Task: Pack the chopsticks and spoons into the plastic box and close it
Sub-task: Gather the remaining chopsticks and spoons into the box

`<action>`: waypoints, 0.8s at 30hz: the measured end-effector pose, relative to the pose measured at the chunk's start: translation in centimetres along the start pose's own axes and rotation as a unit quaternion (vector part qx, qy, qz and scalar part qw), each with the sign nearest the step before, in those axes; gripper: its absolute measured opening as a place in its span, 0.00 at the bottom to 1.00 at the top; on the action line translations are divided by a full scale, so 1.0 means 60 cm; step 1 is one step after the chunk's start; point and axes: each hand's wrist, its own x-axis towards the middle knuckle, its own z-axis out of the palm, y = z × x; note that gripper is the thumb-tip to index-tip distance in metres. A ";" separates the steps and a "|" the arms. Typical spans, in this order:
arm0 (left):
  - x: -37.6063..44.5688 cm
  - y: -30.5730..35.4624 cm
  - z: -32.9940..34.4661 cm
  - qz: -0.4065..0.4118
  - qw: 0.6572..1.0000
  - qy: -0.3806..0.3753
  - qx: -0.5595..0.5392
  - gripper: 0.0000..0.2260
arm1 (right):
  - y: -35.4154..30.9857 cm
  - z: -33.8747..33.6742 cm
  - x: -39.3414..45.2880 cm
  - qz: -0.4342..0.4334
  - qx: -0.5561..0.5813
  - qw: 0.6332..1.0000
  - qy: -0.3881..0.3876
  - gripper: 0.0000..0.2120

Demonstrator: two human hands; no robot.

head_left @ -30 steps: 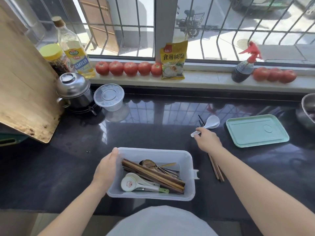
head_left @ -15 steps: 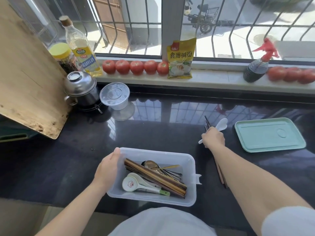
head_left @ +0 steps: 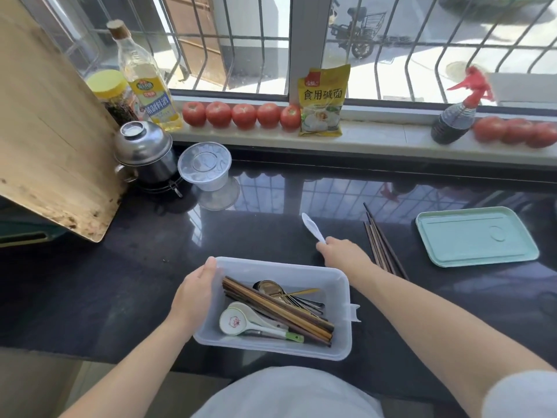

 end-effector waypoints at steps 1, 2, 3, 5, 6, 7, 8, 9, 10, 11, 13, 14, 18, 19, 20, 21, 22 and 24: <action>0.000 0.000 0.001 0.001 1.000 0.001 0.000 0.20 | -0.006 0.002 0.001 -0.012 -0.019 1.000 -0.004 0.09; 0.002 -0.001 0.001 0.001 1.000 0.003 0.001 0.20 | -0.010 0.006 0.005 -0.021 -0.024 0.999 0.002 0.10; 0.004 -0.004 0.002 0.001 1.000 0.004 0.001 0.20 | -0.013 0.007 0.007 -0.025 -0.022 0.999 0.010 0.13; 0.007 -0.010 0.000 0.003 1.000 0.001 0.005 0.21 | -0.009 0.013 -0.003 -0.002 -0.011 0.999 0.045 0.16; 0.010 -0.014 0.000 0.009 1.000 -0.001 0.012 0.21 | -0.001 0.019 -0.016 0.033 0.006 0.996 0.077 0.14; 0.013 -0.019 0.000 0.015 1.000 -0.004 0.022 0.21 | 0.011 0.027 -0.035 0.085 0.029 0.990 0.112 0.12; 0.014 -0.021 0.000 0.020 0.999 -0.005 0.028 0.20 | 0.027 0.038 -0.057 0.140 0.053 0.977 0.151 0.11; 0.014 -0.021 0.001 0.017 1.000 -0.005 0.020 0.19 | 0.043 0.053 -0.082 0.194 0.071 0.963 0.175 0.11; 0.012 -0.018 0.001 0.011 1.000 -0.003 0.010 0.19 | 0.056 0.071 -0.105 0.239 0.082 0.951 0.177 0.12; 0.012 -0.017 0.003 0.002 1.000 0.001 0.000 0.18 | 0.066 0.088 -0.124 0.272 0.090 0.944 0.166 0.13; 0.008 -0.011 0.004 -0.004 1.000 0.000 -0.008 0.18 | 0.072 0.113 -0.145 0.292 0.103 0.939 0.148 0.13; 0.007 -0.010 0.006 -0.003 1.000 -0.003 -0.012 0.17 | 0.071 0.113 -0.147 0.297 0.107 0.939 0.137 0.11; 0.007 -0.011 0.015 -0.008 0.999 -0.018 -0.025 0.21 | 0.060 0.088 -0.132 0.335 0.091 0.934 0.080 0.05; 0.005 -0.012 0.018 -0.008 0.999 -0.021 -0.028 0.21 | 0.057 0.080 -0.129 0.346 0.097 0.931 0.059 0.07; 0.003 -0.011 0.020 -0.007 0.999 -0.023 -0.032 0.21 | 0.055 0.067 -0.126 0.360 0.119 0.924 0.048 0.08; 0.002 -0.011 0.022 -0.006 0.999 -0.023 -0.036 0.20 | 0.054 0.048 -0.124 0.376 0.157 0.912 0.053 0.08; 0.002 -0.011 0.023 -0.006 0.999 -0.024 -0.037 0.20 | 0.055 0.024 -0.123 0.384 0.201 0.898 0.075 0.08; 0.003 -0.013 0.023 -0.009 0.999 -0.028 -0.044 0.20 | 0.051 -0.034 -0.128 0.351 0.282 0.872 0.191 0.05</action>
